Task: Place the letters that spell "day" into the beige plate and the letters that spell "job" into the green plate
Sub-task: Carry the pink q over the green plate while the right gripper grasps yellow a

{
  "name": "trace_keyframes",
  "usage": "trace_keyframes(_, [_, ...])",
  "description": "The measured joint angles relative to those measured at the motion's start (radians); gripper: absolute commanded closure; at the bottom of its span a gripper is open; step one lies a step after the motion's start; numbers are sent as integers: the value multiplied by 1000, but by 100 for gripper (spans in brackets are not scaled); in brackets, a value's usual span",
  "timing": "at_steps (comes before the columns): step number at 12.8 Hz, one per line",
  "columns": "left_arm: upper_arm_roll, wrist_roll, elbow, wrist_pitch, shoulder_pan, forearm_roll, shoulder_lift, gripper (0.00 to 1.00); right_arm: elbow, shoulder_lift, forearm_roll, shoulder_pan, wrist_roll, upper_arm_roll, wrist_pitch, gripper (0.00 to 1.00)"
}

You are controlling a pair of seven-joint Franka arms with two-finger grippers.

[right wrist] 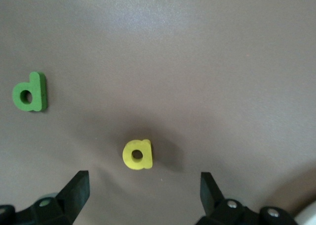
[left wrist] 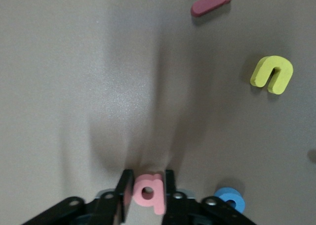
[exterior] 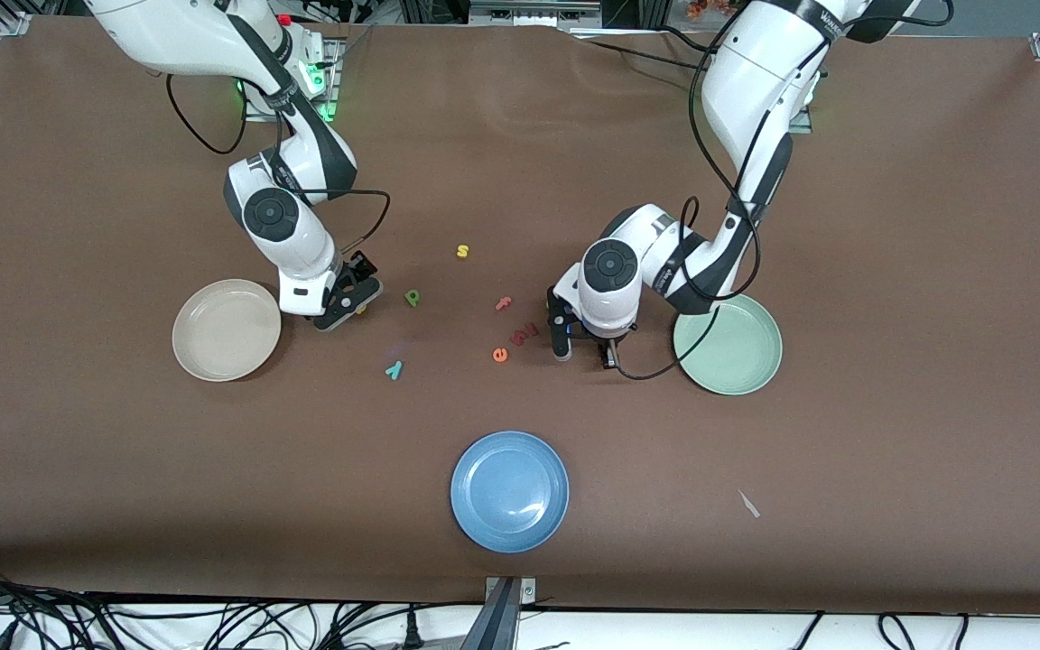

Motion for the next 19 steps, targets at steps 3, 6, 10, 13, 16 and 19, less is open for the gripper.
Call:
trace_keyframes(3, [3, 0, 9, -2, 2, 0, -4, 100, 0, 20, 0, 0, -7, 0, 31, 8])
trace_keyframes(6, [5, 0, 26, -82, 7, 0, -50, 100, 0, 21, 0, 0, -14, 0, 34, 18])
trace_keyframes(10, [13, -2, 29, -274, 46, 0, -148, 100, 0, 26, 0, 0, -17, 1, 39, 27])
trace_keyframes(13, [16, -4, 18, -394, 120, 0, -200, 100, -1, 29, 0, 1, -18, 2, 40, 35])
trace_keyframes(16, [16, -3, -49, -407, 207, 0, -226, 100, -1, 36, 0, 1, -18, 3, 48, 45])
trace_keyframes(19, [16, -4, -120, -382, 255, 0, -229, 100, 0, 35, -2, 1, -18, 3, 52, 54])
